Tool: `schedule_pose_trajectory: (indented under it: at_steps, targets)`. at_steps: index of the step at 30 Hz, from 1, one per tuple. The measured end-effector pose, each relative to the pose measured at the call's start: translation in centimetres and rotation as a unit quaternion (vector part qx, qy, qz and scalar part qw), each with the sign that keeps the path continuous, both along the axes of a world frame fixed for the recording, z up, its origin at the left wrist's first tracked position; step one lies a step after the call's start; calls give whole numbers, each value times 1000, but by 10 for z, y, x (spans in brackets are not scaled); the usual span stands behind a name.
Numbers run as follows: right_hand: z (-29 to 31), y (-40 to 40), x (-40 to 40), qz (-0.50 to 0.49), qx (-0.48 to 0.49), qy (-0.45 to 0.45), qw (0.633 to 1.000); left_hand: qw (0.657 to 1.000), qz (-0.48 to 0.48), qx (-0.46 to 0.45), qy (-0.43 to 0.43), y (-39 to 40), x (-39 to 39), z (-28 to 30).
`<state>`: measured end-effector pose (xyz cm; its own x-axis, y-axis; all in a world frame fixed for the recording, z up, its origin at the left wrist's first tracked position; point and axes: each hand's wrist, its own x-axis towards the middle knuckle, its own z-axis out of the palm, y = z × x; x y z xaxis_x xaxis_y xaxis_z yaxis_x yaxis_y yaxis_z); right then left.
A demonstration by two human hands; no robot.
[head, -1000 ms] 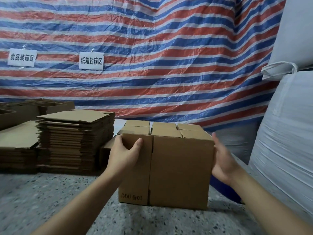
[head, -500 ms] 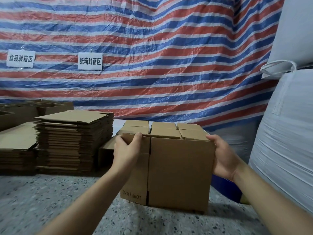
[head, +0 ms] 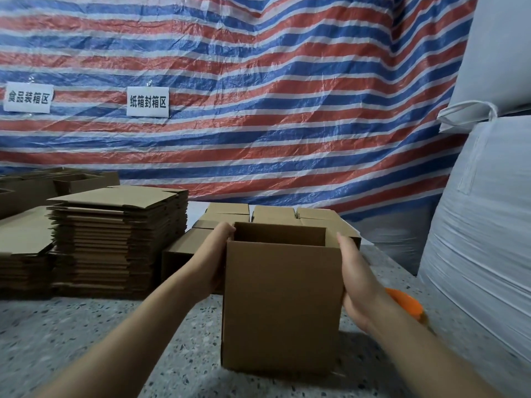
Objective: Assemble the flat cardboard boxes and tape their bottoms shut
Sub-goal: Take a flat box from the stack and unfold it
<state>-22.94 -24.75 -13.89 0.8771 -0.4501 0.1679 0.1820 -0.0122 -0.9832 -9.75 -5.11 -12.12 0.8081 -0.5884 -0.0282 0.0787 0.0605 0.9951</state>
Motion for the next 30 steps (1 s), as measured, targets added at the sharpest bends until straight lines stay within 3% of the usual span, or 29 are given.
schedule_pose_trajectory:
  at_steps: [5, 11, 15, 19, 23, 30]
  targets:
    - [2, -8, -5, 26, 83, -20, 996, 1000, 8, 0, -2, -2, -1, -3]
    - [-9, -10, 0, -57, 50, 0, 997, 1000, 2, -18, -9, -2, 0, -7]
    - [-26, -8, 7, -80, 130, 26, 988, 997, 10, -80, -12, -4, -3, -15]
    - [-24, -4, 11, -63, 148, 16, 987, 992, 23, -126, 18, -2, -5, -16]
    - [-24, -2, 13, -66, 165, 12, 984, 992, 20, -120, -35, -4, -8, -20]
    - [-28, -2, 14, -104, 162, 17, 981, 992, 9, -117, -42, -4, -12, -20]
